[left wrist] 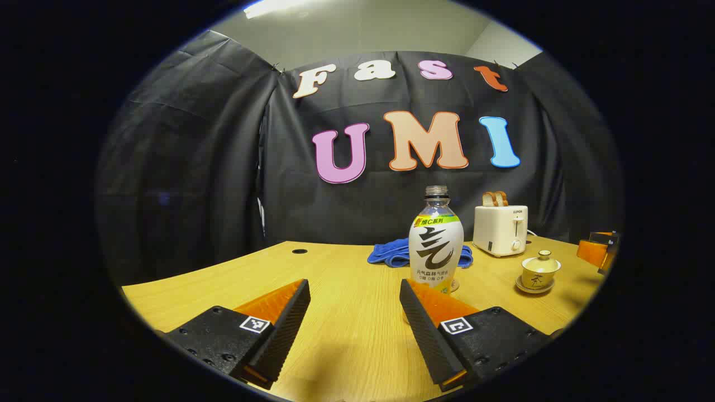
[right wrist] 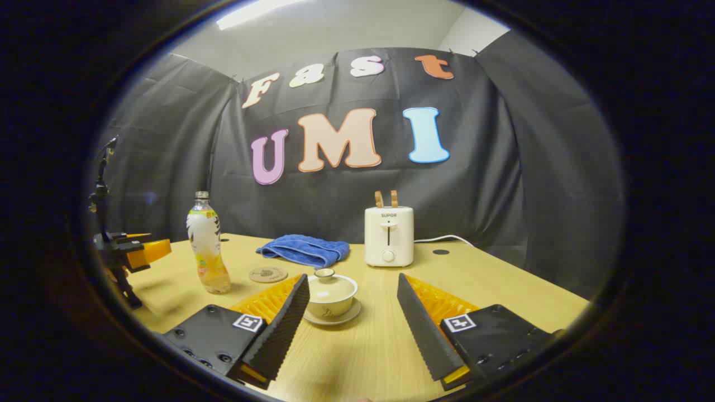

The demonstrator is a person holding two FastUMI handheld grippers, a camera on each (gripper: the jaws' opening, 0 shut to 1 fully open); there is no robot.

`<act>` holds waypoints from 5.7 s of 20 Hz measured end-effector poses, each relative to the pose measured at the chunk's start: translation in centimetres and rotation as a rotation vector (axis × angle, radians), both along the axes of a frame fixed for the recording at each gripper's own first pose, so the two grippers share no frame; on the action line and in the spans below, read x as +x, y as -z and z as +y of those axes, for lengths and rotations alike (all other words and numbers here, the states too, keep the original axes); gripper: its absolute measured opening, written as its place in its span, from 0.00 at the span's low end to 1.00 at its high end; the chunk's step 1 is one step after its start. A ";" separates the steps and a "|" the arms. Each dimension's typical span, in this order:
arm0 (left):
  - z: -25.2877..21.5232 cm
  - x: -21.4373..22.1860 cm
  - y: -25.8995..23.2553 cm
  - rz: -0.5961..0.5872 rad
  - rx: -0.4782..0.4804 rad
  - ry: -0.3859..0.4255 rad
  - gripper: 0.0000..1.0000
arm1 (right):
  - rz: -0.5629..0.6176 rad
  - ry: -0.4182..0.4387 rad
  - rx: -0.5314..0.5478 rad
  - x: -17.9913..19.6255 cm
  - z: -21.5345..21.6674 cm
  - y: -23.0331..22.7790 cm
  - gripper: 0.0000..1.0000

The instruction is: Open the teacup lid with one hand, grasp the water bottle and pour water into the teacup with the other hand; after pouring, place the water bottle on the coaster and then close the teacup lid.

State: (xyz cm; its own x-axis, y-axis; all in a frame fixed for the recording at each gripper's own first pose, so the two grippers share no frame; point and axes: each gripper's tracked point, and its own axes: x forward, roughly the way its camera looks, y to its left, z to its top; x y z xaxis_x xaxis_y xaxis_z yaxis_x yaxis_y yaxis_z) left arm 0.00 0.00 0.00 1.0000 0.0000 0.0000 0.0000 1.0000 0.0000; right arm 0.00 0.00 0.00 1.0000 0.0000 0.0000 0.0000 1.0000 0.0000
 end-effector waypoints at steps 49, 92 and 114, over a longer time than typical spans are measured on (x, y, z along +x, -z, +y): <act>-0.6 0.1 0.2 -0.003 -0.001 0.045 0.94 | 0.113 -0.079 -0.013 9.6 4.5 2.0 0.96; -9.3 4.9 1.1 0.038 0.020 0.399 0.93 | 0.002 0.045 -0.001 4.5 -1.3 0.2 0.36; -10.0 10.7 1.9 0.128 0.350 0.235 0.58 | 0.002 0.080 -0.002 3.5 -3.9 0.0 0.36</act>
State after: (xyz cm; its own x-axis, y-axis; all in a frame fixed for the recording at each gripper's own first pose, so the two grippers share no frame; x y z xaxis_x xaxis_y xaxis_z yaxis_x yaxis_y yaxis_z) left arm 10.65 -9.98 -1.91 0.9649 -0.2051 -0.1640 0.2491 0.9125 0.3245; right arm 3.51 -3.91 0.04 0.9968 -0.0795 -0.0016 0.0795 0.9968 -0.0024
